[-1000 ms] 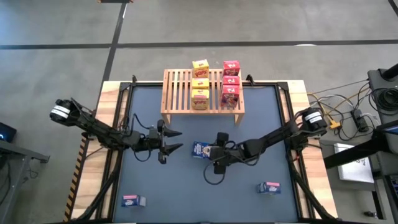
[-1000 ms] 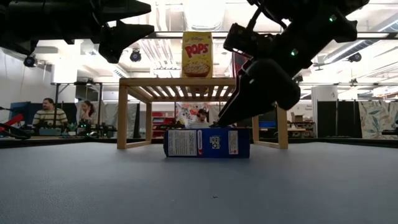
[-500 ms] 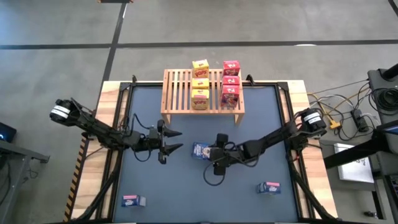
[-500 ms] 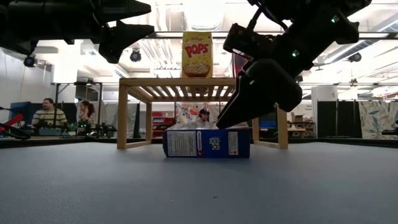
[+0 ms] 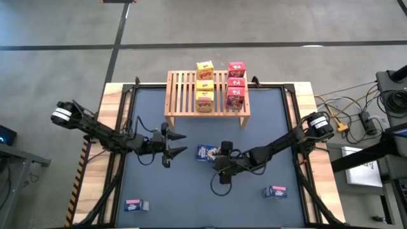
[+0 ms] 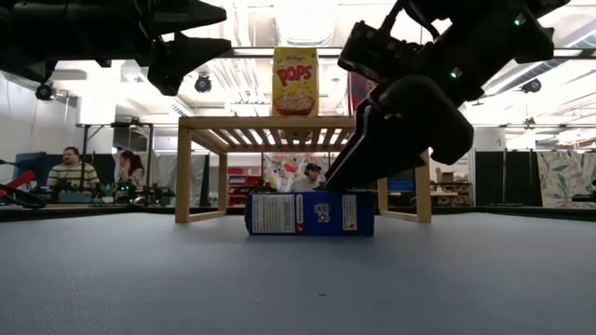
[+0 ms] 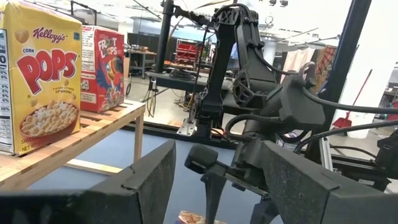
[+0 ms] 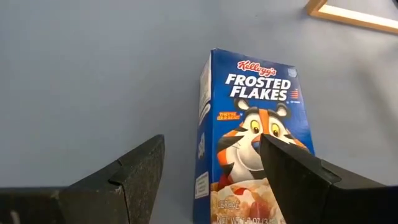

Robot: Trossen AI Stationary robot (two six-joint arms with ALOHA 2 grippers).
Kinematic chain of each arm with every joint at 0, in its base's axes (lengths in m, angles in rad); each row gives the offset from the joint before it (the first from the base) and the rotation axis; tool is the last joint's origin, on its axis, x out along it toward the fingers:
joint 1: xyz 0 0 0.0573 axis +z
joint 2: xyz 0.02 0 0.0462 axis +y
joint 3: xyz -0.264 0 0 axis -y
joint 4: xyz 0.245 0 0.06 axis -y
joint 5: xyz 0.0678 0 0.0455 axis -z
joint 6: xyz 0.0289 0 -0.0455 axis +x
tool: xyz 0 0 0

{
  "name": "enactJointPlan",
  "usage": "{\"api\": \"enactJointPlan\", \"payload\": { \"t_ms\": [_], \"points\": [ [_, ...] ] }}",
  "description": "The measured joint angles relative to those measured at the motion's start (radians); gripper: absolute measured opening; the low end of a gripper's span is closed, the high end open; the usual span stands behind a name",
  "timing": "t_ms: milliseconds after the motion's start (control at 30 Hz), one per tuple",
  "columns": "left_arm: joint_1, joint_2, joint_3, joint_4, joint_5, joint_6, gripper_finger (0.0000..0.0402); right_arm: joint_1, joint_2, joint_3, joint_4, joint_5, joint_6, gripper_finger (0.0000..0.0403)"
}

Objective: Stack cereal on shelf
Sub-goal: Put the top blue cereal box on the shelf

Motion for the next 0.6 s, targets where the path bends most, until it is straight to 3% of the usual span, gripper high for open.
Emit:
{"api": "enactJointPlan", "payload": {
  "t_ms": [600],
  "points": [
    [0.0, 0.0, 0.0, -0.003, 0.0, -0.002, 0.0219, 0.037, 0.056, 0.005, 0.026, -0.04, 0.055, 0.0254]
  ]
}}
